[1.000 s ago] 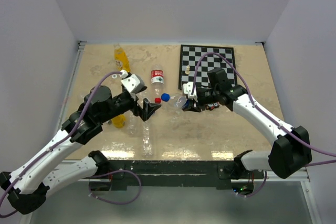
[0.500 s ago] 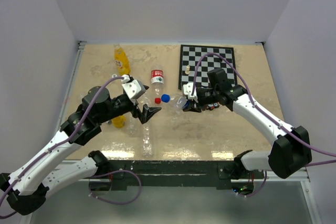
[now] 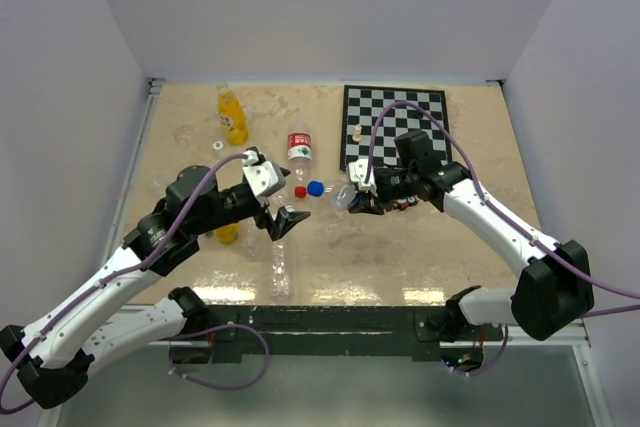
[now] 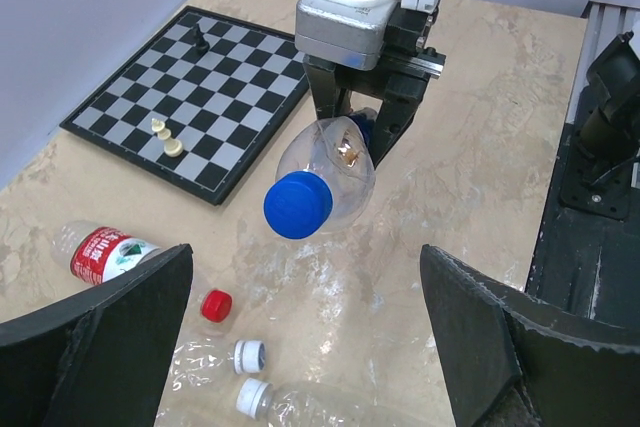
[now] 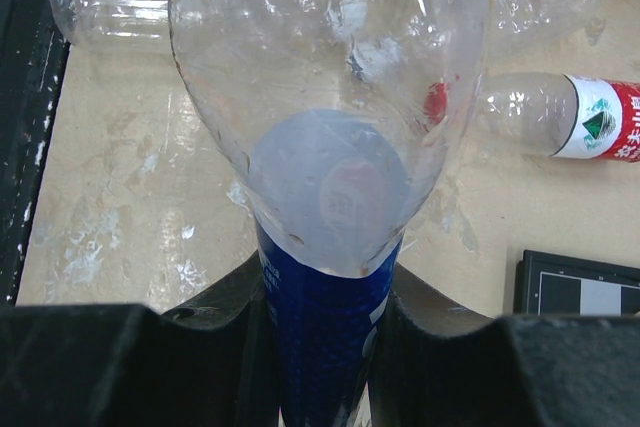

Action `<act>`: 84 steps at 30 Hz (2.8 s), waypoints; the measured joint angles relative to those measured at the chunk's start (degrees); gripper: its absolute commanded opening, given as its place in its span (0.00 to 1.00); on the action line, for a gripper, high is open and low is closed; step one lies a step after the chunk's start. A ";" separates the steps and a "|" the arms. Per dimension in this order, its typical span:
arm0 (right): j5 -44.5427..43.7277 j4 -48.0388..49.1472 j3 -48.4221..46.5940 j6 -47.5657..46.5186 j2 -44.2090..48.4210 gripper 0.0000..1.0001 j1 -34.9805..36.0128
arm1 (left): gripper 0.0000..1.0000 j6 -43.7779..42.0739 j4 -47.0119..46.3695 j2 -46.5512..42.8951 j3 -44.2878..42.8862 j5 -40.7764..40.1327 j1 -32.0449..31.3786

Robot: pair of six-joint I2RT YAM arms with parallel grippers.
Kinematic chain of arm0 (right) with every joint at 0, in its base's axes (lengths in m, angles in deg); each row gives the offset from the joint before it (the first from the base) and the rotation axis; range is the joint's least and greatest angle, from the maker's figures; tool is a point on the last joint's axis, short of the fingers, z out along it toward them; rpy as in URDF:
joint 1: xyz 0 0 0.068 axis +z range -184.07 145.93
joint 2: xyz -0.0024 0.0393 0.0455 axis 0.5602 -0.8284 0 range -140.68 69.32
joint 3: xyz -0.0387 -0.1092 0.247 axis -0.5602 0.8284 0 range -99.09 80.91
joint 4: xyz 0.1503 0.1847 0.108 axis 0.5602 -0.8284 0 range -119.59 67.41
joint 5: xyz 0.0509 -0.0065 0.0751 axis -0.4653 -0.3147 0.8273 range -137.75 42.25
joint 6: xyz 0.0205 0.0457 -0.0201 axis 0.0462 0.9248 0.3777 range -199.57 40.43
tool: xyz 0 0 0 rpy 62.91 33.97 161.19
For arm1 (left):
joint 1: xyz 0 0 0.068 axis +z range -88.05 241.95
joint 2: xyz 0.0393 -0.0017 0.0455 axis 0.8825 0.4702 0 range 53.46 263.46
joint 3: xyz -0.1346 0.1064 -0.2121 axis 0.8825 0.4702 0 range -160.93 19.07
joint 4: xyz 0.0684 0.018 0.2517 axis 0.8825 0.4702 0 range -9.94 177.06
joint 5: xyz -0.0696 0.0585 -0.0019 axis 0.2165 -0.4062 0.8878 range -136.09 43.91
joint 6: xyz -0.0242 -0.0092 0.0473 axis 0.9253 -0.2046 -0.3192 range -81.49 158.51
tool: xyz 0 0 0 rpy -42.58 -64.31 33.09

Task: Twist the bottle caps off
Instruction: Unscrew the bottle cap from the plastic bottle.

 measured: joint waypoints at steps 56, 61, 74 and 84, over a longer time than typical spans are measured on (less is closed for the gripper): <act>0.35 -2.64 0.00 -2.56 -0.33 0.00 0.00 | 0.82 -13.64 0.61 12.90 -7.69 15.34 0.00; 0.37 -2.91 0.00 -2.82 -0.33 0.00 0.00 | 0.76 -15.47 2.08 14.88 -8.57 15.21 0.00; 0.42 -3.06 -0.11 -3.61 -0.33 0.00 0.00 | 0.57 -18.05 5.35 14.01 -8.44 10.86 0.00; 0.48 -3.10 -0.13 -3.65 -0.33 0.00 0.00 | 0.49 -18.51 5.55 14.56 -8.44 9.20 0.00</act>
